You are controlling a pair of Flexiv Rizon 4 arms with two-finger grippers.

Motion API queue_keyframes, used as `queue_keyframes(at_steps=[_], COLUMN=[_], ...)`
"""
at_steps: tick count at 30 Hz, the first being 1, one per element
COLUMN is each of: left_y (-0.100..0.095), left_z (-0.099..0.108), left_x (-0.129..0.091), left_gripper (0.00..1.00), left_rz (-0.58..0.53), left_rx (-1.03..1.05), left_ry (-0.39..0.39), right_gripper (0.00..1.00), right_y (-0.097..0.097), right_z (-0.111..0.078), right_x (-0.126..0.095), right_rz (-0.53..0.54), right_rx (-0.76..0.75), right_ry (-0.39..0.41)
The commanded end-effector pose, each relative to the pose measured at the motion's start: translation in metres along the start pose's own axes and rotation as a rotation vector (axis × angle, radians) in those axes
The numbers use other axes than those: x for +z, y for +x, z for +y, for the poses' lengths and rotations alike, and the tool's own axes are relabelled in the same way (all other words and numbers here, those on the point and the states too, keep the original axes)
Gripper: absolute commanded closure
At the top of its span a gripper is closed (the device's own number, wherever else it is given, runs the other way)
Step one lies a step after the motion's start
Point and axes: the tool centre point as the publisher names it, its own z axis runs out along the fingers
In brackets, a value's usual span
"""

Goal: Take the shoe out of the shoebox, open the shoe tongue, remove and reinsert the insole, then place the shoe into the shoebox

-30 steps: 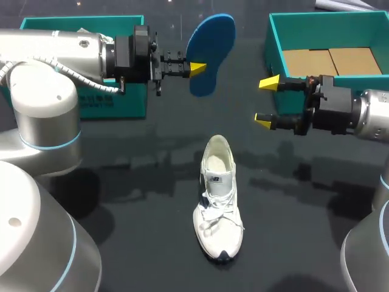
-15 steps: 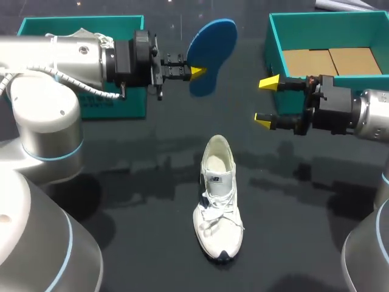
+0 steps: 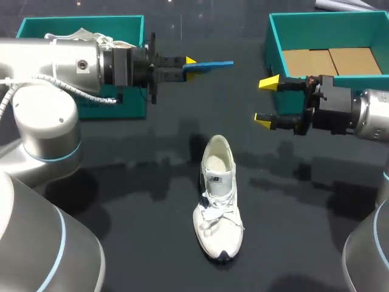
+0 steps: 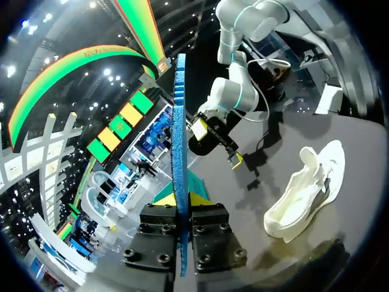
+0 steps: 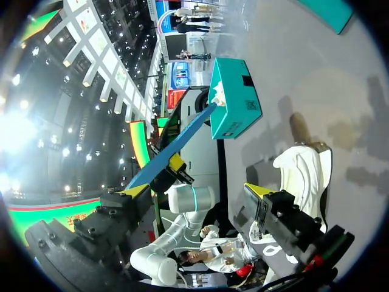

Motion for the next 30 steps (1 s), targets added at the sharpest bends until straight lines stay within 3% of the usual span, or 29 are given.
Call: queue_keyframes(at_steps=[1,21,30], left_y=[-0.002,0.02,0.02], left_z=[0.004,0.007,0.009], left_x=[0.002,0.011,0.013], left_gripper=[1.0,1.0,1.0], left_rz=[-0.007,-0.053,-0.042], left_rx=[0.136,0.518,0.524], left_ry=[0.002,0.019,0.002], right_gripper=[0.0,0.0,0.0], right_y=[0.0,0.0,0.0], right_z=[-0.001,-0.001,-0.001], right_x=[0.001,0.001,0.001], right_rz=[-0.004,-0.004,-0.004], right_rx=[0.001,0.001,0.001], right_ry=[-0.002,-0.002,-0.002])
